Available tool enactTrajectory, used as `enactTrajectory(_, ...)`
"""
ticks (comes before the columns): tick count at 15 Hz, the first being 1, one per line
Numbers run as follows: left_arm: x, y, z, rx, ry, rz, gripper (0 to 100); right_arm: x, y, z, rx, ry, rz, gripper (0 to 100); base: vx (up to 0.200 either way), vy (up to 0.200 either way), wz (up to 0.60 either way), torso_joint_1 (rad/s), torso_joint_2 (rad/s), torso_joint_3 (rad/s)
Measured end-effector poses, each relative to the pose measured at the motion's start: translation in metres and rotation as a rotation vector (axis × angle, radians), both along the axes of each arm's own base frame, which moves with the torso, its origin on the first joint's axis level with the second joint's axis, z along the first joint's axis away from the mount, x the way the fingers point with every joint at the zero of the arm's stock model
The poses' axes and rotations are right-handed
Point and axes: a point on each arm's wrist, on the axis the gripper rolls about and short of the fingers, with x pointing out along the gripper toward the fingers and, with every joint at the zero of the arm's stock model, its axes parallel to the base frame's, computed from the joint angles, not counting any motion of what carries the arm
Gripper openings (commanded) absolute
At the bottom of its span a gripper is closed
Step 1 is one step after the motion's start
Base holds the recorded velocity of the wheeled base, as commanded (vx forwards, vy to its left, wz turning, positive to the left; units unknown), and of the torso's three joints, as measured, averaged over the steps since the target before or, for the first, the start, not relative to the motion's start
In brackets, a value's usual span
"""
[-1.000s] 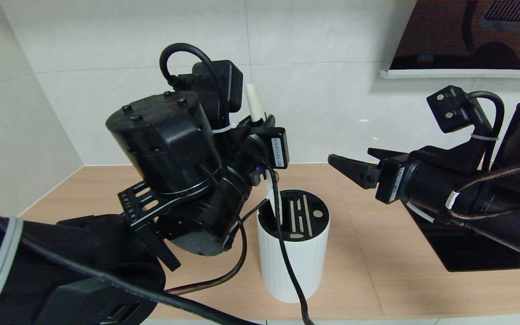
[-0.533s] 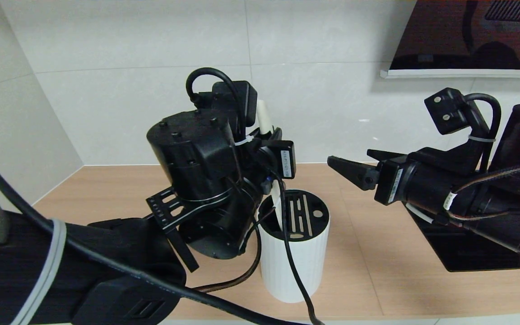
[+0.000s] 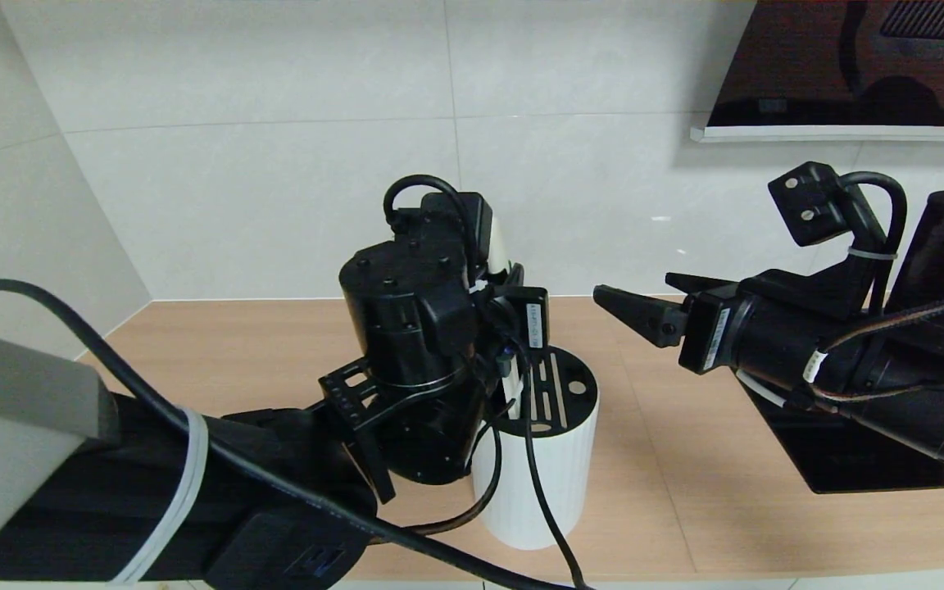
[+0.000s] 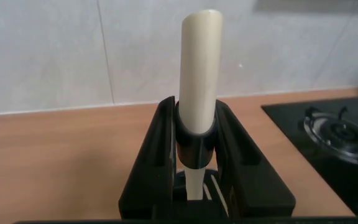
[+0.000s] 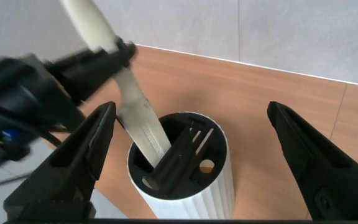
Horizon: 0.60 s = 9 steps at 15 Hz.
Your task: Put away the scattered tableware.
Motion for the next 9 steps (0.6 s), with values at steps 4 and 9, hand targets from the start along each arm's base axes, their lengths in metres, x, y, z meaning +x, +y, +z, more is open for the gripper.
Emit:
enactTrajectory(4,0.004,-0.005,-0.014,0.005,0.031,0.001,0,0.001,0.000,-0.001,-0.003,0.003,-0.001,100,0.000,0.000,0.00,0.000,0.00,0.000)
enactTrajectory(9,0.009,-0.011,-0.038,0.039,0.080,0.005,0,0.001,0.000,-0.002,-0.004,0.004,-0.002,100,0.000,0.000,0.00,0.000,0.00,0.000)
